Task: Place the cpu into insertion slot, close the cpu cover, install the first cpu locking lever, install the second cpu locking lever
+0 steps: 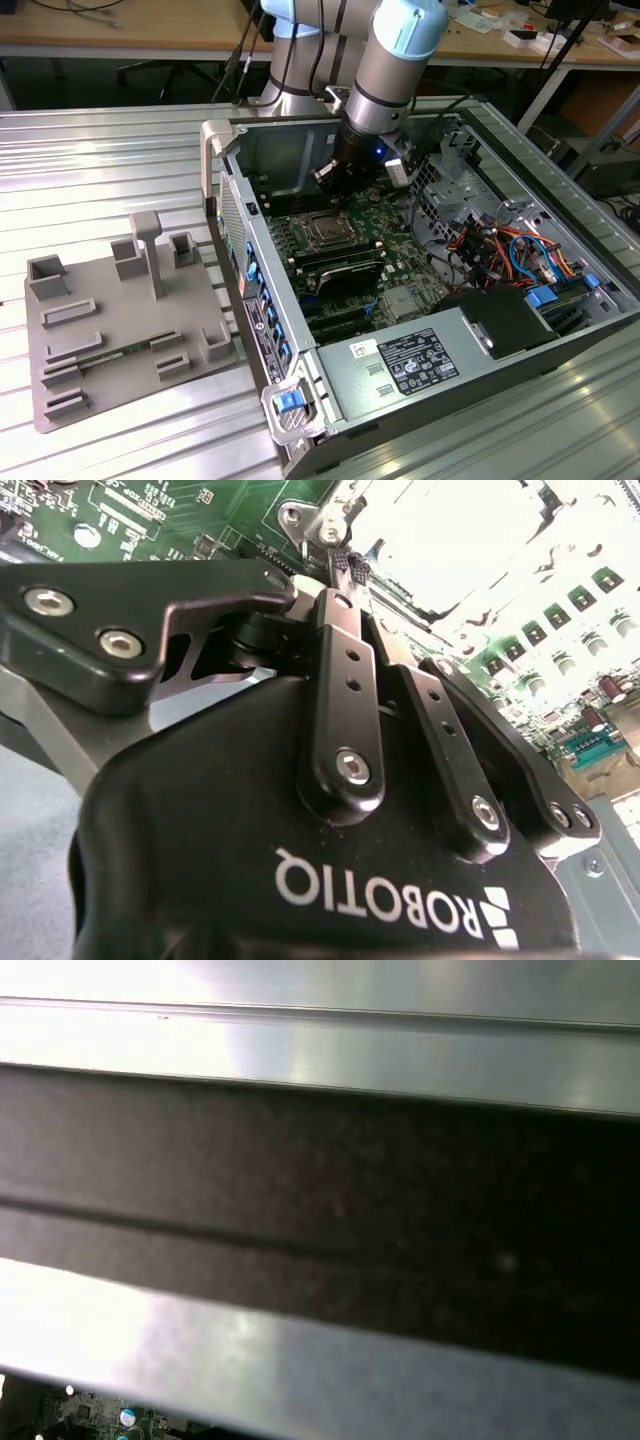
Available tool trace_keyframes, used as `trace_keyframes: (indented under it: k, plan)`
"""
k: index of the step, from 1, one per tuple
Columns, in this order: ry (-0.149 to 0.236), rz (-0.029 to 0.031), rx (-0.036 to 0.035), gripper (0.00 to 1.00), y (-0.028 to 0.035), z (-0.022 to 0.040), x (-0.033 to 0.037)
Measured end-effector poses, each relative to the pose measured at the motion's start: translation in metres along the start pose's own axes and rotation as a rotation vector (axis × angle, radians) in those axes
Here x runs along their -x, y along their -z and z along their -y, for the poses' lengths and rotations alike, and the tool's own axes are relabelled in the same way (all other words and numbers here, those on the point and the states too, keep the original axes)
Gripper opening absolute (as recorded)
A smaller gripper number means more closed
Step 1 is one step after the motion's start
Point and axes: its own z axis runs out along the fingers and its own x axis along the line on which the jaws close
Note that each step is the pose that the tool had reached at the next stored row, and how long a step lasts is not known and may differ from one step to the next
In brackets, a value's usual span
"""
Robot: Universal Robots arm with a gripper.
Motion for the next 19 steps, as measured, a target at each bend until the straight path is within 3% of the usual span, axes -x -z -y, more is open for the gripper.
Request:
trace_keyframes:
  k: [2,7,10,13,19]
  plan:
    - [0.000,0.0016,0.0051,0.11,0.0007,-0.0031,0.0004]
    - [0.001,0.0038,0.0201,0.11,0.0105,-0.0037,-0.0010]
    - [0.002,0.0064,0.0368,0.11,0.0115,-0.0039,-0.0034]
    - [0.002,0.0110,0.0555,0.11,0.0111,-0.0048,-0.0131]
    - [0.003,0.0164,0.0572,0.11,0.0106,-0.0060,-0.0282]
